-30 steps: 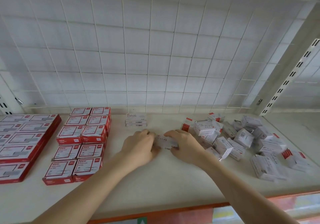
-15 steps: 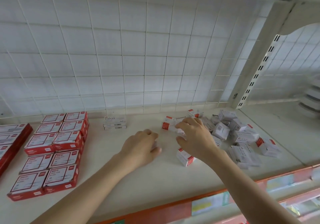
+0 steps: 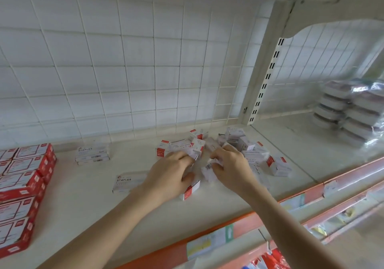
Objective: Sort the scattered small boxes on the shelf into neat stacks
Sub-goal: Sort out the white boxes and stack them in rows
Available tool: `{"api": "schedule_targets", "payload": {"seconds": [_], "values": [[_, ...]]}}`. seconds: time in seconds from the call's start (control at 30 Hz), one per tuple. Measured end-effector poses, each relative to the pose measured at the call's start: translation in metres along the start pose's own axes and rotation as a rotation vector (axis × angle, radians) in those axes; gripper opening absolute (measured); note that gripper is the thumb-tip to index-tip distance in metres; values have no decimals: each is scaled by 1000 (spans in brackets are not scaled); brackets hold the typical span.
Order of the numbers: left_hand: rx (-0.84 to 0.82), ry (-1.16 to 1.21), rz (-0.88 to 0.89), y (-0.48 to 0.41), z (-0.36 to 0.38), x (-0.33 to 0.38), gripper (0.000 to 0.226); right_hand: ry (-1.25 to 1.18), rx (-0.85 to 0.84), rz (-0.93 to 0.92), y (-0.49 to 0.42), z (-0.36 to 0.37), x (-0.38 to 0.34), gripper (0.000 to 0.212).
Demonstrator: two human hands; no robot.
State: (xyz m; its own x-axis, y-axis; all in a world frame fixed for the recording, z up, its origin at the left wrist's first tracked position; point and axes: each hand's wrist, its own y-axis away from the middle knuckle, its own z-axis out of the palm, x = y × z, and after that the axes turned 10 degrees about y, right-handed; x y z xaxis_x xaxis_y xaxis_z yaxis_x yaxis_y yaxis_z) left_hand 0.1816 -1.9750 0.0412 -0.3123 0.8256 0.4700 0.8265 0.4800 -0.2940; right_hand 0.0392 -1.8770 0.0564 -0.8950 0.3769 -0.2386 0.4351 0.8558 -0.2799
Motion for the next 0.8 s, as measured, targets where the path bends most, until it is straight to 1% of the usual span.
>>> {"api": "schedule_targets", "payload": {"seconds": [0.07,0.2,0.3,0.4,0.53,0.67,0.73,0.8], "values": [[-16,-17,10,-6,6,6,41,-35,5,29,0,-4,10,21],[-17,-5,40,-19,14,19,37,-90,-8,68,-2,-19,33,22],[-27,-2,29,-29,22,27,36,-121,33,119,-8,-31,51,19],[-37,71,-31,-41,31,34,38,-81,42,183,-14,-34,68,21],[-75,23,-33,-53,43,42,40,11,17,219,-18,-29,85,28],[-136,-17,-37,-64,55,46,46,47,26,206,-21,-26,89,31],[-155,6,-56,-70,59,48,56,58,36,154,-21,-25,87,30],[-204,22,-60,-77,63,50,66,56,6,85,-18,-23,83,29]]}}
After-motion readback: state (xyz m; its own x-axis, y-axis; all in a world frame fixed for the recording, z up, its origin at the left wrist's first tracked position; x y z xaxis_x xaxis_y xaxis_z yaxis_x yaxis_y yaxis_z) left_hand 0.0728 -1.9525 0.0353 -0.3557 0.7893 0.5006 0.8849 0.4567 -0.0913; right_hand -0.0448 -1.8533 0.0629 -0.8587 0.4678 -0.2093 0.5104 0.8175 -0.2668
